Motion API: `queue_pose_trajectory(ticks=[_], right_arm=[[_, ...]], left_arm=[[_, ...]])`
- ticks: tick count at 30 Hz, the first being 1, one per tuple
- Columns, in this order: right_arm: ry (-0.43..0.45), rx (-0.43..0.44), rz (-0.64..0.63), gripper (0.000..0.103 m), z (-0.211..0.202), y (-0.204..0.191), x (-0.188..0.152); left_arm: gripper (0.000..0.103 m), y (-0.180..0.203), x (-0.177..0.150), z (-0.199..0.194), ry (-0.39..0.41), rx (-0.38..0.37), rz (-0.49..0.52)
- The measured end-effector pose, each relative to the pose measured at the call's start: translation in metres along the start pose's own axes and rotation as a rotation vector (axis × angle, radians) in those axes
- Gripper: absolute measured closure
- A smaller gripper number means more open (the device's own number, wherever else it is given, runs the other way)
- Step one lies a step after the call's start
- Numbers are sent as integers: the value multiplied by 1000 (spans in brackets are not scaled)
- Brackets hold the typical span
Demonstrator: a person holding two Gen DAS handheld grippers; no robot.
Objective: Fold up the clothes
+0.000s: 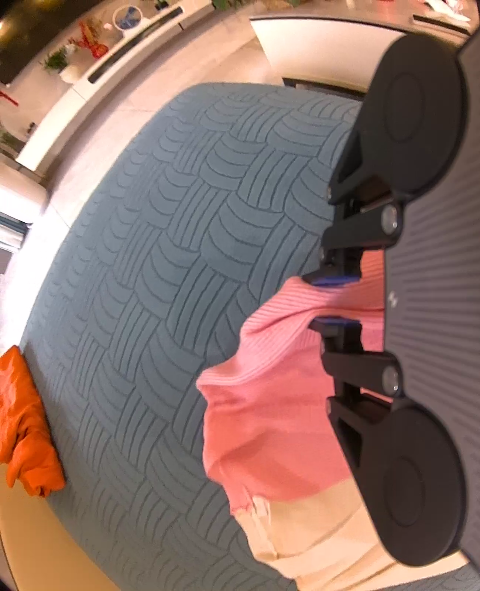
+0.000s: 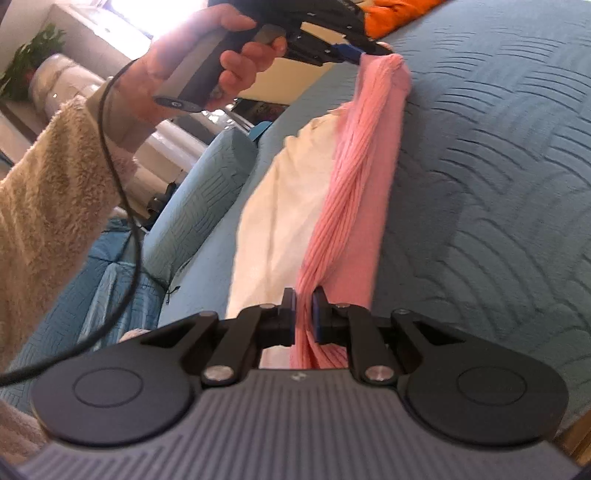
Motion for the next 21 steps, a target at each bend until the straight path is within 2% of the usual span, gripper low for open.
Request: queue_pose_trajectory(ticks=[5, 8, 21], right_arm=[[-39, -51, -137, 91, 23, -47, 8], [-91, -79, -240, 91, 48, -78, 10], [-214, -70, -380, 91, 99, -134, -2]], left_arm=[[85, -45, -9, -22, 37, -34, -50], [85, -79, -16, -34, 58, -57, -92], [85, -207, -63, -58, 104, -117, -299]])
Point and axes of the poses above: each gripper's, at about its wrist camera, not at the fingertips, and z roughly the way its jaws point, y to its right, x to its top, the point moved 3 cm from there along z, roughly the way its jaws point, and after that the axes turned 5 degrees about y, right-handed, at the moved point
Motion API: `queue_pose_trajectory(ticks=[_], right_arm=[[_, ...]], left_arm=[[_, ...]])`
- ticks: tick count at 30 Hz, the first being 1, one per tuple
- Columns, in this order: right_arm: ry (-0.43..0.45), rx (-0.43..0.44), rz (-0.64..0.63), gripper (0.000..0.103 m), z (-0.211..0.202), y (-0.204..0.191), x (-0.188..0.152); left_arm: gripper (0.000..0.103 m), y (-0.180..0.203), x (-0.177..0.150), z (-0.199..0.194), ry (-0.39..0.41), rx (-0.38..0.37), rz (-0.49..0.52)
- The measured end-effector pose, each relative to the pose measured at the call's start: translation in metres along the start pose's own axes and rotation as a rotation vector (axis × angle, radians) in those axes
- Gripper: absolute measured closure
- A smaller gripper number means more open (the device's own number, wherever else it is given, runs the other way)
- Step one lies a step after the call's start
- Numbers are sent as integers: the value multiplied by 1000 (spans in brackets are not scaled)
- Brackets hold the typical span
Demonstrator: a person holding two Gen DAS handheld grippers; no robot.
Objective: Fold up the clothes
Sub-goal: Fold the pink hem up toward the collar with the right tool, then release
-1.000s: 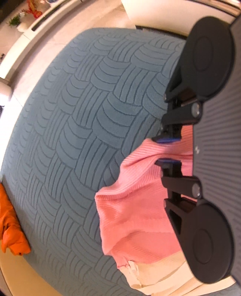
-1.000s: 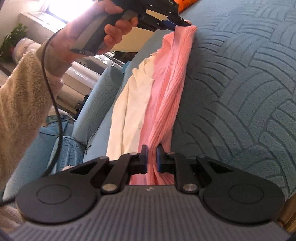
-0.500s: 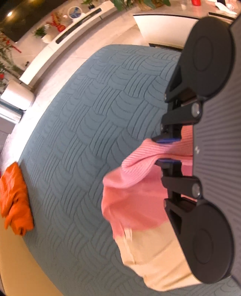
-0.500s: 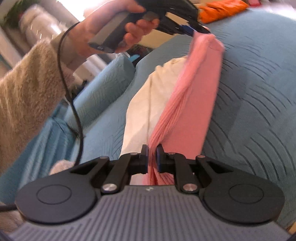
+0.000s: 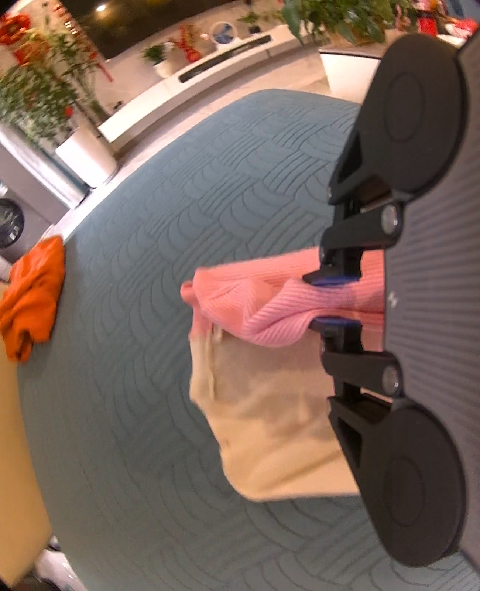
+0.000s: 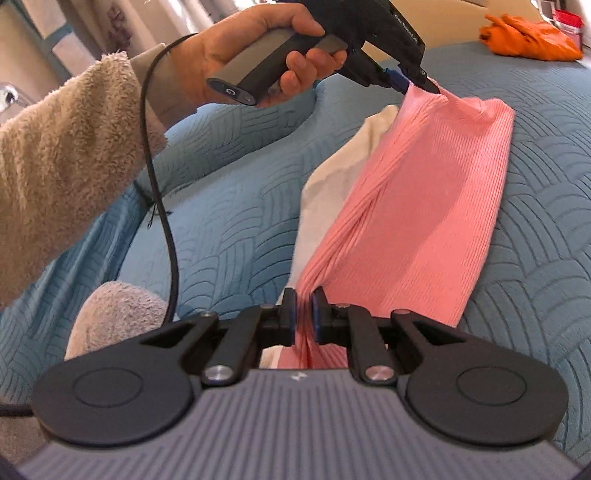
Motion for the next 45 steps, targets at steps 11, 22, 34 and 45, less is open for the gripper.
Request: queue_pose_trajectory(ticks=[11, 22, 34, 45], right_arm=[[-128, 24, -140, 91, 27, -40, -7], [-257, -5, -220, 93, 69, -58, -33], [-127, -19, -59, 39, 17, -14, -26], [115, 5, 111, 38, 7, 48, -41]], left_arm=[[85, -70, -21, -2, 27, 0, -107], [60, -105, -38, 0, 42, 83, -116], [10, -127, -60, -65, 212, 300, -42], [6, -38, -108, -79, 171, 77, 126]])
Point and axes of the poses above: each gripper's, at about its wrist camera, not at the fingertips, and z roughly the way its jaws point, y to its right, x to its top, the point moved 3 cm from there along z, roughly the way its jaws point, and after that the axes turned 5 degrees about y, right-handed, at the moved point
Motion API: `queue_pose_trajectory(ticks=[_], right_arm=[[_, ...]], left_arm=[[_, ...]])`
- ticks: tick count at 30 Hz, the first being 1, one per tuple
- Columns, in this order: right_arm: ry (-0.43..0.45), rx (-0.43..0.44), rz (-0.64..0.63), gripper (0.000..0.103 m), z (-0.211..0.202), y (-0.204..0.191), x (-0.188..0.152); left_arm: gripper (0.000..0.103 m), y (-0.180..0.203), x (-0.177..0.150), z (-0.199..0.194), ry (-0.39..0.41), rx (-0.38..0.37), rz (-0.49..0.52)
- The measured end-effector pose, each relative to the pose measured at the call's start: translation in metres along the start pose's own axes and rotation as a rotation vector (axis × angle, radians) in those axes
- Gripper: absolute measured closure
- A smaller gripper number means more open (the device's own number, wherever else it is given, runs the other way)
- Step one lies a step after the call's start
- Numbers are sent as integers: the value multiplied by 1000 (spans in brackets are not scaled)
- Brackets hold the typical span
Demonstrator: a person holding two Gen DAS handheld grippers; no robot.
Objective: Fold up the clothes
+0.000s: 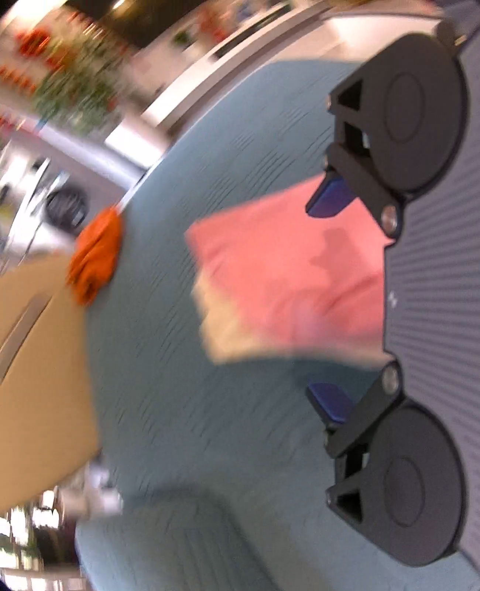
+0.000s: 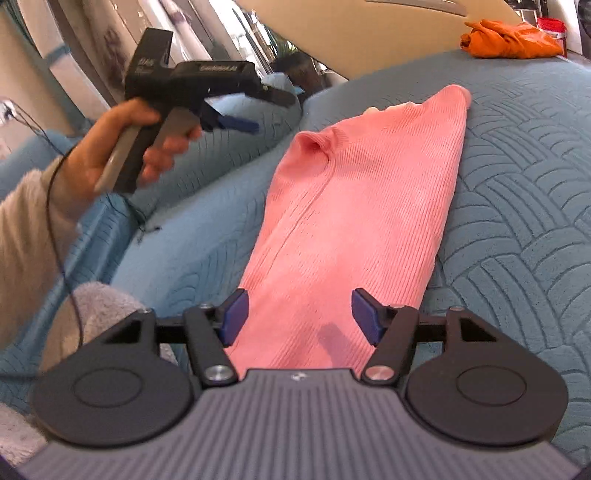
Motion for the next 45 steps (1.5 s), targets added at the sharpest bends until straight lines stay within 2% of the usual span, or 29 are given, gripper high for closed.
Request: queue_pose_trajectory(ticks=[2, 4, 5, 9, 10, 14, 16, 18, 19, 20, 22, 23, 24, 27, 30, 34, 36, 38, 40, 41, 42, 45], right_arm=[[-60, -11, 35, 39, 14, 13, -11], [-30, 21, 40, 39, 12, 16, -15], [-22, 30, 49, 39, 10, 18, -15], [77, 128, 190, 38, -19, 41, -11], [95, 132, 206, 37, -18, 43, -8], [278, 161, 340, 30, -47, 77, 19], [327, 176, 375, 30, -53, 90, 30], [356, 197, 406, 30, -53, 107, 48], [360, 199, 412, 30, -51, 114, 56], [360, 206, 408, 30, -45, 124, 72], [348, 211, 399, 30, -39, 135, 91], [327, 198, 394, 30, -28, 148, 110], [307, 190, 398, 30, -18, 157, 124], [246, 165, 417, 30, 18, 184, 163], [193, 111, 392, 30, 54, 207, 203], [92, 63, 321, 30, 97, 212, 236], [2, 38, 255, 30, 130, 210, 254], [-59, 38, 216, 30, 150, 210, 258], [-107, 48, 205, 30, 162, 211, 258], [-161, 89, 193, 30, 180, 213, 258], [-178, 111, 183, 30, 189, 213, 257], [-128, 141, 194, 34, 206, 213, 262]], left_arm=[[8, 1, -11, 20, -53, 33, -4], [19, -7, -21, 39, -92, 112, -22], [19, -12, -26, 48, -112, 152, -31], [19, -6, -24, 37, -76, 182, -40], [19, 0, -23, 29, -48, 215, -5], [19, 19, -17, -7, 111, 384, 88], [14, 36, -17, -18, 141, 274, 70], [10, 50, -17, -19, 129, 156, 65], [10, 68, -18, -11, 87, -2, 76], [10, 78, -19, 0, 60, -85, 77], [10, 90, -20, 21, 23, -186, 68], [12, 90, -20, 29, 13, -207, 53], [12, 84, -20, 47, -5, -219, -10], [13, 70, -22, 76, -2, -162, -117], [12, 79, -26, 90, 33, -70, -55], [13, 99, -26, 97, 48, 63, 1], [14, 102, -25, 98, 52, 89, -3], [16, 104, -27, 94, 54, 68, -31], [16, 97, -26, 89, 46, 10, -87], [15, 92, -25, 87, 41, -21, -116], [15, 87, -26, 88, 33, -46, -142], [13, 70, -28, 91, 12, -110, -211]])
Point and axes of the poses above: each gripper's, at about its wrist camera, not at the fingertips, and z roughly the way its jaws point, y to its right, x to its top, the point moved 3 cm from there along z, roughly the way its jaws point, and after that the axes turned 5 degrees about y, right-handed, at the moved point
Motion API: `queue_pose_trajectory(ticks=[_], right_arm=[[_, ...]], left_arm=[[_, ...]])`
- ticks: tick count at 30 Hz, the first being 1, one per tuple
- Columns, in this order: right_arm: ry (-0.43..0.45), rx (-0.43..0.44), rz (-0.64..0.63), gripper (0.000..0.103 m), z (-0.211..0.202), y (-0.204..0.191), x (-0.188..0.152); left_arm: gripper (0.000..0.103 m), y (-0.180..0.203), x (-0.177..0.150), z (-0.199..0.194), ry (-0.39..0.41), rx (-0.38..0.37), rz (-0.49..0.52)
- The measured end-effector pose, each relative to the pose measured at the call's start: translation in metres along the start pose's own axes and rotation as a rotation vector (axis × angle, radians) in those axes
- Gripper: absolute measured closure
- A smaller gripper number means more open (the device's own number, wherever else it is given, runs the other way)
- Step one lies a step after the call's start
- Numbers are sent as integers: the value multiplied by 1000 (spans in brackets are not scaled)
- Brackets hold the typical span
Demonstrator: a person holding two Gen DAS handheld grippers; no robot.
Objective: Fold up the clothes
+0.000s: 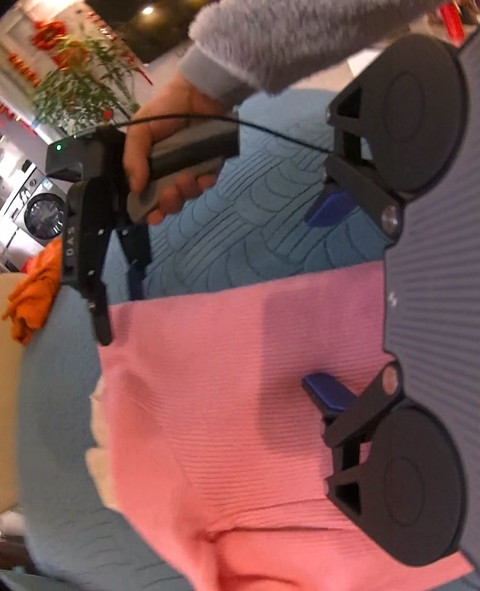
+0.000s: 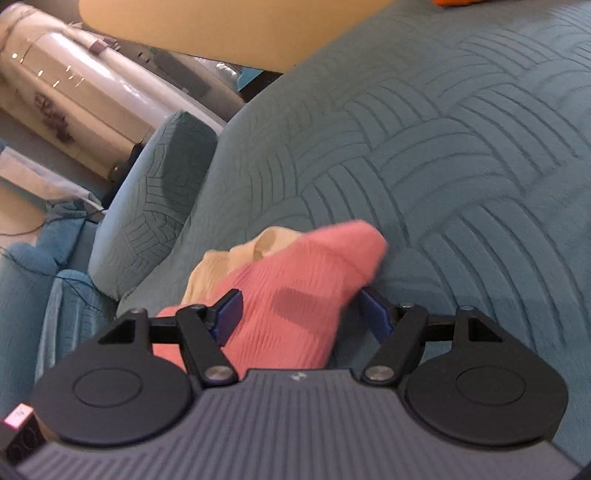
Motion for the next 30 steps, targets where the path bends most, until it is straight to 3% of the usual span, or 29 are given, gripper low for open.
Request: queue_pose_trajectory(ticks=[2, 3, 7, 11, 12, 14, 16, 18, 20, 22, 25, 28, 30], right_arm=[[0, 4, -26, 63, 9, -4, 0], [-17, 4, -69, 86, 13, -9, -2], [-15, 89, -193, 88, 5, -35, -11], [3, 319, -403, 88, -44, -100, -29], [-30, 349, -465, 88, -54, -116, -40], [-107, 350, -551, 88, -66, -137, -62], [-162, 331, -591, 88, -67, -145, -81], [-197, 306, -621, 88, -67, -150, -99], [-213, 275, -661, 88, -70, -158, -119], [-229, 260, -721, 88, -71, -167, -132], [-267, 217, -825, 88, -76, -180, -154], [-287, 152, -923, 88, -82, -184, -180], [-290, 115, -983, 88, -84, -187, -198]], left_arm=[[13, -5, 1, 0, -1, -22, -26], [13, -6, 1, 0, 3, -29, -31], [13, -11, 1, 1, 26, -48, -49], [14, -17, 3, 6, 40, -65, -71], [14, -18, 3, 4, 45, -68, -78], [15, -18, 1, -1, 56, -58, -63], [14, -11, -5, -8, 80, -1, 23], [14, -1, -15, -14, 52, 54, 136], [12, 2, -21, -21, 28, 67, 163], [13, 1, -19, -32, -34, 30, 132], [13, -2, -10, -62, -53, -57, 102], [12, -6, -7, -99, -40, -178, 45], [11, -6, -3, -118, -9, -220, -5]])
Point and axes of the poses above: each gripper's, at about its wrist camera, not at the fingertips, and z roughly the way its jaws point, y to its right, x to its top, the point moved 3 cm from there along z, roughly the way its jaws point, and after that the axes turned 5 degrees about y, right-handed, at the moved point
